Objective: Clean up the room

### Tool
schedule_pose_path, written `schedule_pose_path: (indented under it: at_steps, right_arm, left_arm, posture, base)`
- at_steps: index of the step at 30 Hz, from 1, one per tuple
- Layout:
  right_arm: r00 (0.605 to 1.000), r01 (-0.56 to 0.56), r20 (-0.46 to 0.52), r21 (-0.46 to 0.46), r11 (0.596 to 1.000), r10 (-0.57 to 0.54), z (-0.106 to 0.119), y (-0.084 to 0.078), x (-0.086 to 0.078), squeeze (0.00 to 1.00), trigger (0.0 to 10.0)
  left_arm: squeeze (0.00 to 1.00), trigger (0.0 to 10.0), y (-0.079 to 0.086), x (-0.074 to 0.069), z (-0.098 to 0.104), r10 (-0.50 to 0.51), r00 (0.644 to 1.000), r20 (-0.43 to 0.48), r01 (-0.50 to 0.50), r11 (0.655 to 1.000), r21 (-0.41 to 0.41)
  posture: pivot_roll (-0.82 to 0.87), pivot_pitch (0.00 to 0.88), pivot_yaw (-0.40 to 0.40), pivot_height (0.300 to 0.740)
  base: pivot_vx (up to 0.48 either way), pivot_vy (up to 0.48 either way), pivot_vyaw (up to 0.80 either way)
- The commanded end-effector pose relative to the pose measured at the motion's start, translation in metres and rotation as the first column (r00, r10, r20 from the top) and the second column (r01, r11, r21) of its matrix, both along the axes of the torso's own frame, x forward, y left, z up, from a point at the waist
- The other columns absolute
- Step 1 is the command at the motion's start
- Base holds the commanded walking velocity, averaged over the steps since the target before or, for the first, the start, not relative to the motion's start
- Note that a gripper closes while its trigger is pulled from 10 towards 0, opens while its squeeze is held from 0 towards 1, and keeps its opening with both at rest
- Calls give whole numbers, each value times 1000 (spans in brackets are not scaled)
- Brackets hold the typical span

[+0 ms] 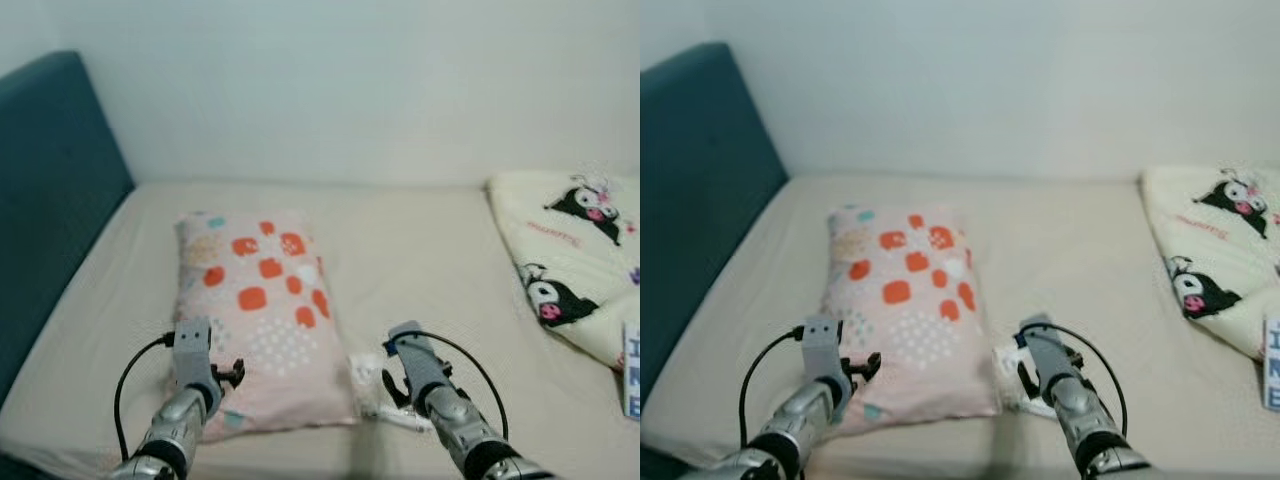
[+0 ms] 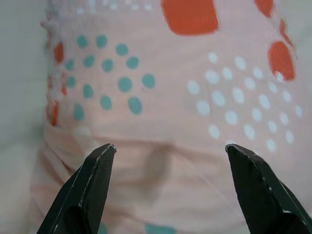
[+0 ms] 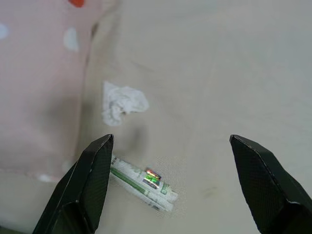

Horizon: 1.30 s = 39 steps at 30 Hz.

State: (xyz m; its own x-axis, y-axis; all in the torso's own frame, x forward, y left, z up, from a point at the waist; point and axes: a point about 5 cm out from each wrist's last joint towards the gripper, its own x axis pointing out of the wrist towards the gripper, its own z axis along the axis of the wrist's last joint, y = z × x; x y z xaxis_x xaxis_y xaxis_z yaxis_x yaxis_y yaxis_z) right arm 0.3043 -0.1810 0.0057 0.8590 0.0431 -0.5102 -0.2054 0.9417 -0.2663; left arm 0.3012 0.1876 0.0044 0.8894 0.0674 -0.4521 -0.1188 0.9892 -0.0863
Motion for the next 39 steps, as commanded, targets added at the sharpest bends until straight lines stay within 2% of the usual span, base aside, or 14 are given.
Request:
schedule_pose_path:
  at_steps: [1,8,12,28,30,33,35,37,39]
  right_arm:
    - [1000,-1,27,49,999,0,5,6,5,0,10000]
    - [996,-57,82,126,990,47,16,16,13,0,10000]
    - [993,-67,104,153,986,51,20,17,15,0,10000]
    - [984,-78,175,194,978,44,31,12,20,0,10000]
    - [973,-106,225,225,968,54,37,14,21,0,10000]
    - [967,-120,246,228,966,62,39,14,22,0,10000]
    - [964,-128,259,245,961,63,41,14,22,0,10000]
    - [963,-131,263,262,956,60,42,15,22,0,10000]
    - [962,-133,265,266,955,60,42,15,22,0,10000]
  left_arm:
    - [0,10000,16,0,3,47,999,7,-48,998,43]
    - [0,10000,41,10,22,147,986,76,-155,982,105]
    - [0,10000,48,13,27,159,984,85,-168,980,110]
    - [0,10000,47,10,23,142,988,62,-148,982,114]
    - [0,10000,48,13,26,156,985,74,-162,982,93]
    - [0,10000,51,16,31,180,979,96,-187,980,70]
    - [0,10000,58,26,47,254,955,150,-255,967,-19]
    - [0,10000,60,33,56,276,944,181,-266,961,-77]
    - [0,10000,59,35,59,280,941,191,-266,959,-98]
  posture:
    - [-149,90,13,716]
    - [-153,91,8,686]
    - [-158,91,7,671]
    - [-176,94,3,616]
    - [-182,97,3,616]
    - [-186,99,5,616]
    - [-185,103,6,616]
    - [-187,106,7,616]
    - [-187,106,8,616]
  base:
    - [0,0,0]
    - [0,0,0]
    - [0,0,0]
    - [0,0,0]
    - [0,0,0]
    - [0,0,0]
    - [0,0,0]
    - [0,0,0]
    - [0,0,0]
